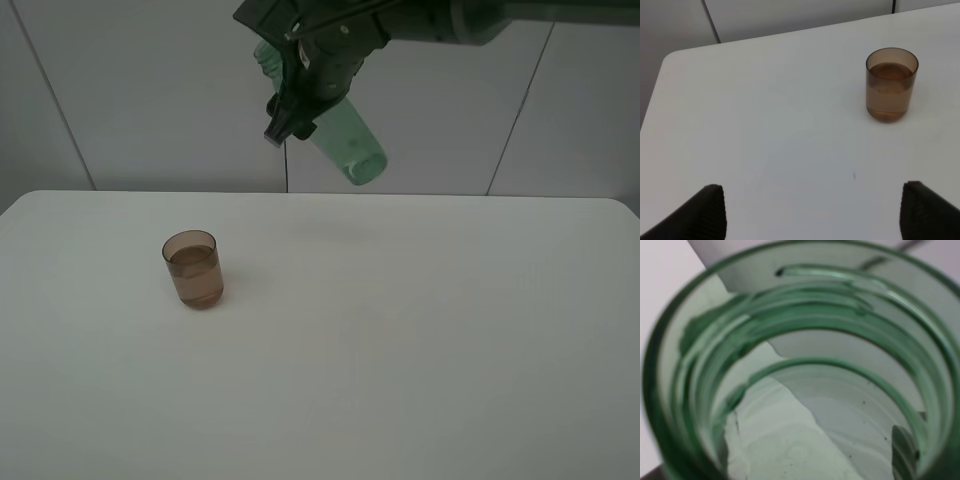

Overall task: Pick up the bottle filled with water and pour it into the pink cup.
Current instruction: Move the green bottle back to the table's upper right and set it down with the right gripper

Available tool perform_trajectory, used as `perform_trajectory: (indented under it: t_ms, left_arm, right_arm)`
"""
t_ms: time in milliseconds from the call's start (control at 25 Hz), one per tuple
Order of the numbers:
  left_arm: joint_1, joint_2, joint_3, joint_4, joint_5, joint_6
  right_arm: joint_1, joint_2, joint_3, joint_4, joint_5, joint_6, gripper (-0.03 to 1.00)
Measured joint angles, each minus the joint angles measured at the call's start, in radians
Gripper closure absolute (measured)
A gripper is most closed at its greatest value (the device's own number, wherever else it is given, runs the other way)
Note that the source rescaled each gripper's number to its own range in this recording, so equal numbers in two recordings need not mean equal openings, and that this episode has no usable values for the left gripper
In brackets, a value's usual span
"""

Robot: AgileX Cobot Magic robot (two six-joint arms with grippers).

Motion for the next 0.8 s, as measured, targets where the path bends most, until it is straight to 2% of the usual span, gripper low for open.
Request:
perform_trajectory:
  t_ms: [160, 200, 280, 520, 800]
  left_arm:
    - [0.000, 0.000, 0.000, 0.000, 0.000, 0.000]
    - [0.000, 0.000, 0.000, 0.000, 0.000, 0.000]
    - [0.000, 0.000, 0.000, 0.000, 0.000, 0.000]
    - [0.000, 0.000, 0.000, 0.000, 0.000, 0.000]
    - [0.000, 0.000, 0.000, 0.000, 0.000, 0.000]
  right_arm:
    - [-0.104, -0.062, 0.059, 0.155, 0.011, -0.040, 0.97]
    - [-0.163, -0.106, 0.131, 0.236, -0.013, -0.074, 0.97]
    - [-0.217, -0.151, 0.215, 0.319, -0.059, -0.097, 0.97]
    - [-0.339, -0.312, 0.520, 0.511, -0.296, -0.167, 0.97]
    - [-0.414, -0.436, 0.804, 0.632, -0.574, -0.186, 0.97]
